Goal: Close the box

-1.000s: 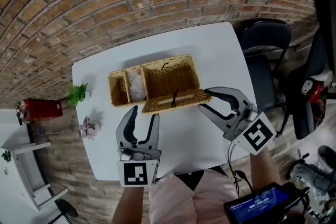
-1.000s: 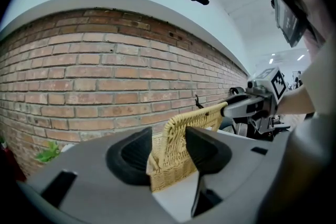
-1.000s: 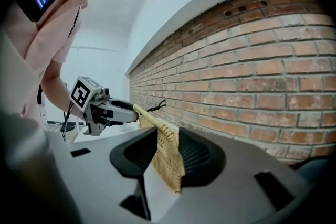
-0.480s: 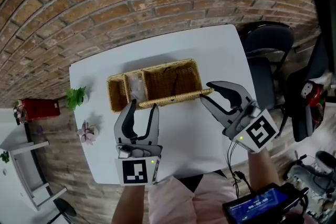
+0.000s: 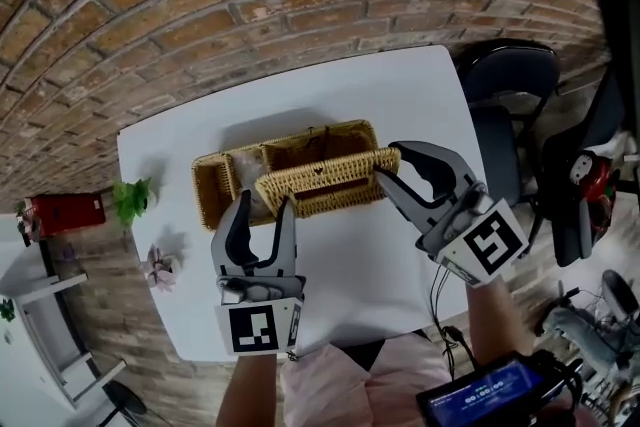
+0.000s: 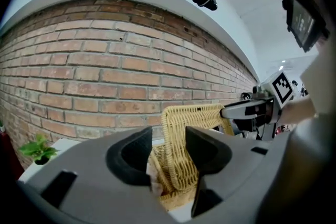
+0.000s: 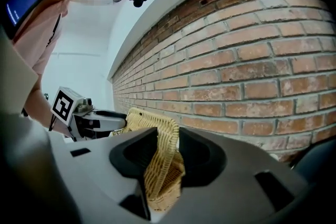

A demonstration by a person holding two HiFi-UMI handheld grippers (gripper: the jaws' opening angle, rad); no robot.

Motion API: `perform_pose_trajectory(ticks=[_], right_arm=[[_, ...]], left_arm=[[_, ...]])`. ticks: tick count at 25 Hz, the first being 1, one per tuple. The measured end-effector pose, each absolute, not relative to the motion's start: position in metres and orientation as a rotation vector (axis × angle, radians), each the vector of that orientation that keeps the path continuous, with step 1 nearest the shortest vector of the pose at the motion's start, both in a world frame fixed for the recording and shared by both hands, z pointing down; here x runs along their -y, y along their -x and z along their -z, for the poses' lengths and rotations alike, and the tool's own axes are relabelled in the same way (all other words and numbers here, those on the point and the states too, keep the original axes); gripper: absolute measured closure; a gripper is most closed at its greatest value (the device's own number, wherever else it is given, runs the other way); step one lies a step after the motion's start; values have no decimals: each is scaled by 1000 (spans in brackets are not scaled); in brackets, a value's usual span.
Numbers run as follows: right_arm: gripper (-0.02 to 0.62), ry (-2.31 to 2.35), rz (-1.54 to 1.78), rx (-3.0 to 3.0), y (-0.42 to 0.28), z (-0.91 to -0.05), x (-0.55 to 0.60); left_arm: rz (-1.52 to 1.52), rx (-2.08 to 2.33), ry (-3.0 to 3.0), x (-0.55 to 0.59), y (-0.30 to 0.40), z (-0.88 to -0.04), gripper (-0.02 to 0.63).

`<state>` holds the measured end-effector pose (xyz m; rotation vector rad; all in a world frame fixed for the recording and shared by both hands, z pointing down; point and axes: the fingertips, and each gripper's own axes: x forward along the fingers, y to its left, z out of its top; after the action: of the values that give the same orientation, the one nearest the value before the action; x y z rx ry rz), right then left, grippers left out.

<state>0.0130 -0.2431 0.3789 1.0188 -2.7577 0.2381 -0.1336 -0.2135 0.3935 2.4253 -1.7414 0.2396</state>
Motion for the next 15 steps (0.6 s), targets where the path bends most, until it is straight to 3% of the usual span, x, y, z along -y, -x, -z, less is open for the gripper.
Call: perform_pose_trajectory(ticks=[15], right_arm=[[435,-1043,-394,2682,-14,-428,282]], left_arm=[[-227,1738,-2348,224,150,-416,402]])
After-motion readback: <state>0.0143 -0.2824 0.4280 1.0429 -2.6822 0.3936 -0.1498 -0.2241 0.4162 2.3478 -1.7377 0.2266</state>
